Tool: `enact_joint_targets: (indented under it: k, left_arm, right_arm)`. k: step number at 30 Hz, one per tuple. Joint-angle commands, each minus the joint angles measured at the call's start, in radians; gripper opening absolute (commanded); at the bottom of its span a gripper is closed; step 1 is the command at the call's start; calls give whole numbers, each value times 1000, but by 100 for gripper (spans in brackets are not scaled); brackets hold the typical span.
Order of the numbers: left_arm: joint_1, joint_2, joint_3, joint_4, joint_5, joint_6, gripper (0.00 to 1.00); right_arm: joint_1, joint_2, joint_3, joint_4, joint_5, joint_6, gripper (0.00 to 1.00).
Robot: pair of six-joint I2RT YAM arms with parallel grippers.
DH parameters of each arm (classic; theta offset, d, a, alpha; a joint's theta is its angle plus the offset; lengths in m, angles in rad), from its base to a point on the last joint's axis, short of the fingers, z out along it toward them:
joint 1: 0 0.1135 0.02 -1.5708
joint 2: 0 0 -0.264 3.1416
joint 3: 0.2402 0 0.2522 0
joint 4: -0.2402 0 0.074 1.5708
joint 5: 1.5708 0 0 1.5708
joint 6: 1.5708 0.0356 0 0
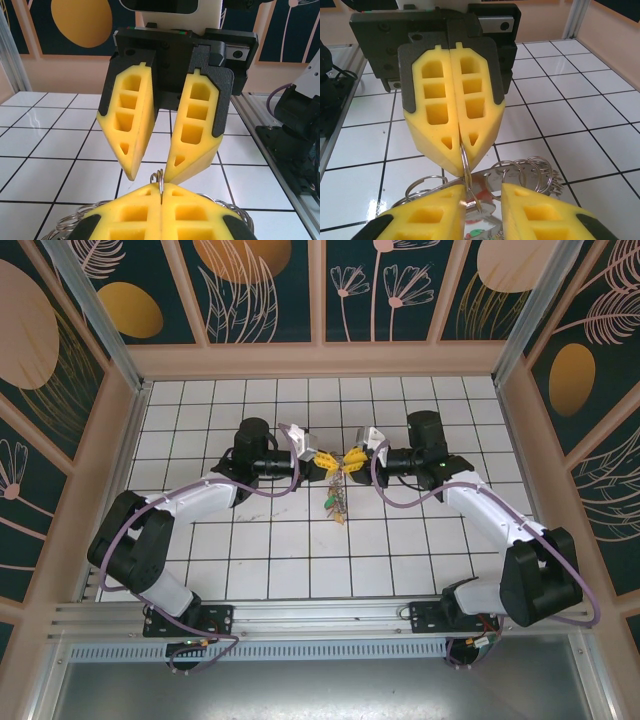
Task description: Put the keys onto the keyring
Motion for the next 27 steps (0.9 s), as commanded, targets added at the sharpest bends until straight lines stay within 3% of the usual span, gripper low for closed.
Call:
enact_joint_targets:
  k: [1, 9, 14, 16, 18, 20, 22, 27]
  left_arm:
    - [2, -14, 15, 20, 11, 15, 0]
    - [1, -11, 14, 20, 10, 11, 0]
    - [2, -11, 14, 20, 10, 11, 0]
    - [1, -12, 13, 19, 10, 11, 0]
    - [2, -15, 17, 0, 5, 25, 0]
    - [1, -18, 32, -75, -13, 73, 0]
    - [1, -14, 67, -213, -38, 166, 9]
    - [-1, 17, 195, -571, -117, 371, 17]
  right_arm:
    - [9, -12, 19, 15, -46, -6, 24]
    - [27, 9, 30, 35, -60, 1, 22]
    - [28, 16, 31, 33, -39, -2, 11]
    - [28, 16, 32, 20, -23, -13, 1]
    - [28, 15, 34, 6, -3, -20, 0]
    - [28, 14, 46, -23, 12, -33, 0]
    - [32, 12, 64, -57, 38, -44, 0]
    - [59, 34, 136, -172, 113, -80, 0]
